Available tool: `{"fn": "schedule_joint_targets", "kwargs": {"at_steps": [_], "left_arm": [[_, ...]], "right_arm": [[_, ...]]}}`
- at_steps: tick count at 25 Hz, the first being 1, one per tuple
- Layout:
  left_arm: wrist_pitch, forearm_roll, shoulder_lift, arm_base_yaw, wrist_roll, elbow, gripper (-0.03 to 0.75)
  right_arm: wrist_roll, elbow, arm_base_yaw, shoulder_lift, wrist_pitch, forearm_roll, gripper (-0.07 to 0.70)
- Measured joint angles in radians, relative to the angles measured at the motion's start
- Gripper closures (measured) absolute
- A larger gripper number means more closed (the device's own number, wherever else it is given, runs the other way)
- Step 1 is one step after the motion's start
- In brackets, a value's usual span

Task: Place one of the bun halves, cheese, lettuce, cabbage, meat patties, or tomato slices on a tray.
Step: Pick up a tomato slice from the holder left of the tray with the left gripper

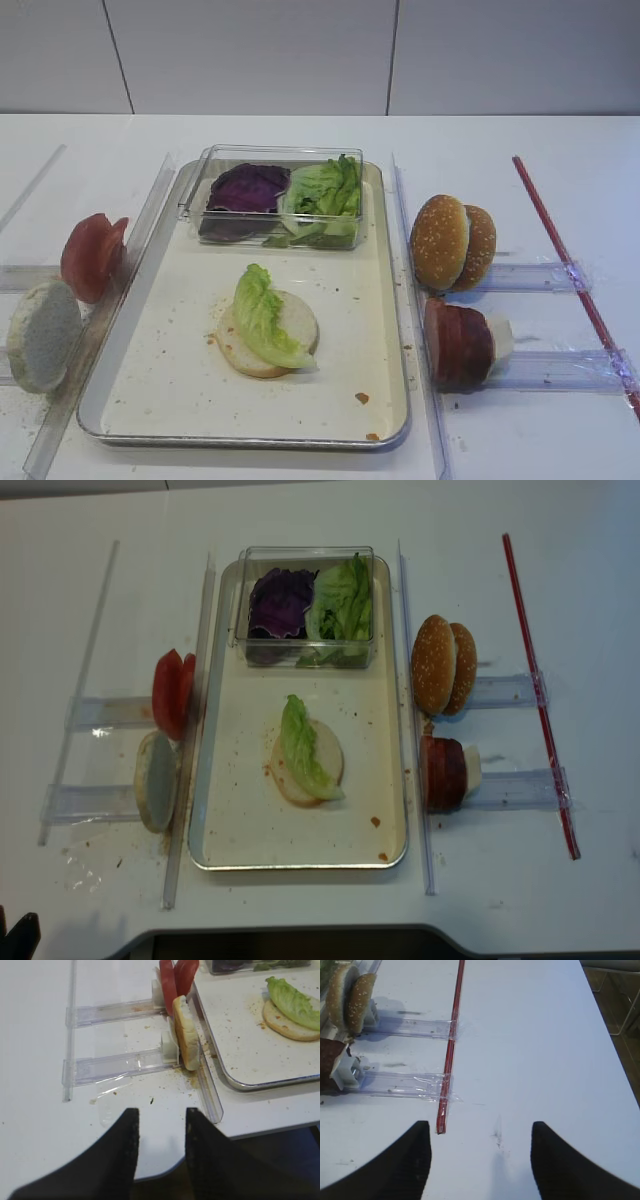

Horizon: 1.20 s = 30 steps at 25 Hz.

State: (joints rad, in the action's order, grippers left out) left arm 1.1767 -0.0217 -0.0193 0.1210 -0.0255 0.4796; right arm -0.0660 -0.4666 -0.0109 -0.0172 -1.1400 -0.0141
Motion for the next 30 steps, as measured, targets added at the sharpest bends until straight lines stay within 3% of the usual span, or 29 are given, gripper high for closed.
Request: {"fn": "schedule_joint_targets", "kwargs": {"at_steps": [6, 11, 13, 22, 30], "left_arm": [[0.000, 0.000, 0.000, 0.000, 0.000, 0.000, 0.468], [0.000, 0.000, 0.000, 0.000, 0.007, 0.000, 0.312], [0.000, 0.000, 0.006, 0.000, 0.011, 0.000, 0.286], [0.025, 0.008, 0.188, 0.000, 0.067, 0.020, 0.271], [0.083, 0.022, 0.478, 0.000, 0.057, 0.173, 0.270]], "right_arm": [[0.000, 0.000, 0.000, 0.000, 0.000, 0.000, 0.176], [0.000, 0.000, 0.000, 0.000, 0.000, 0.000, 0.176], [0.000, 0.000, 0.000, 0.000, 0.000, 0.000, 0.176], [0.000, 0.000, 0.000, 0.000, 0.000, 0.000, 0.176], [0.002, 0.000, 0.000, 0.000, 0.000, 0.000, 0.176]]}}
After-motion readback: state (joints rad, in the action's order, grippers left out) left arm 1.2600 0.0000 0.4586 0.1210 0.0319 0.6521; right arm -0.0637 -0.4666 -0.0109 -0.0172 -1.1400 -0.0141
